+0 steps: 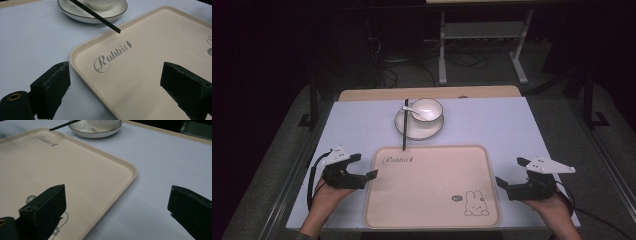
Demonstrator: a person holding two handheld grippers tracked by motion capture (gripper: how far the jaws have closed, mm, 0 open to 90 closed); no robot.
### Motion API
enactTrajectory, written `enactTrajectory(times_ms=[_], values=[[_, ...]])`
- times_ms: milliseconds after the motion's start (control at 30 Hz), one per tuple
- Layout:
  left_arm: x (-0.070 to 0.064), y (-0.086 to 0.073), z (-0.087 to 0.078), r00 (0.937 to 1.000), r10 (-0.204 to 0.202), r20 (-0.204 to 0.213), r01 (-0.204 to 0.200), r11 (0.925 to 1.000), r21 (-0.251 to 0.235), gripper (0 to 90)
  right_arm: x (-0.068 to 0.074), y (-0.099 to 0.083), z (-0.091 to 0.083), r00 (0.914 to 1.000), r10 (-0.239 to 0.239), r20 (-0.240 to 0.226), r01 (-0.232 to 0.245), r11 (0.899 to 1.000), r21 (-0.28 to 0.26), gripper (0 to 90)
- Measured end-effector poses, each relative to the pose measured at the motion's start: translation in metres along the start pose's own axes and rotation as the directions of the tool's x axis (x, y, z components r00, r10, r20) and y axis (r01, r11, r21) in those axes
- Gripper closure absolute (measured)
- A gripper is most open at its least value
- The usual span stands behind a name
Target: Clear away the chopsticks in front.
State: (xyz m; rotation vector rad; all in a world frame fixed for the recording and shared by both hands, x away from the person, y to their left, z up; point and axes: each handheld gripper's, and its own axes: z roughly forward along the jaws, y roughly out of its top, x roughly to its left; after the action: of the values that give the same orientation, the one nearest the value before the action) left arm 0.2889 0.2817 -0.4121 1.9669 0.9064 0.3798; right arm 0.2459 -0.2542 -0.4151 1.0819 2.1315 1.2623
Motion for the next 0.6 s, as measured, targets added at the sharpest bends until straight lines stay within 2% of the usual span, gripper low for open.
enactTrajectory(times_ms=[600], values=[[0.005, 0.02, 0.019, 0.9999, 0.005, -0.012, -0.005, 1.0, -0.006, 8.5, -0.001, 0.0, 0.0, 1.0, 0.001, 0.005, -0.001, 1.0, 0.003, 1.2]])
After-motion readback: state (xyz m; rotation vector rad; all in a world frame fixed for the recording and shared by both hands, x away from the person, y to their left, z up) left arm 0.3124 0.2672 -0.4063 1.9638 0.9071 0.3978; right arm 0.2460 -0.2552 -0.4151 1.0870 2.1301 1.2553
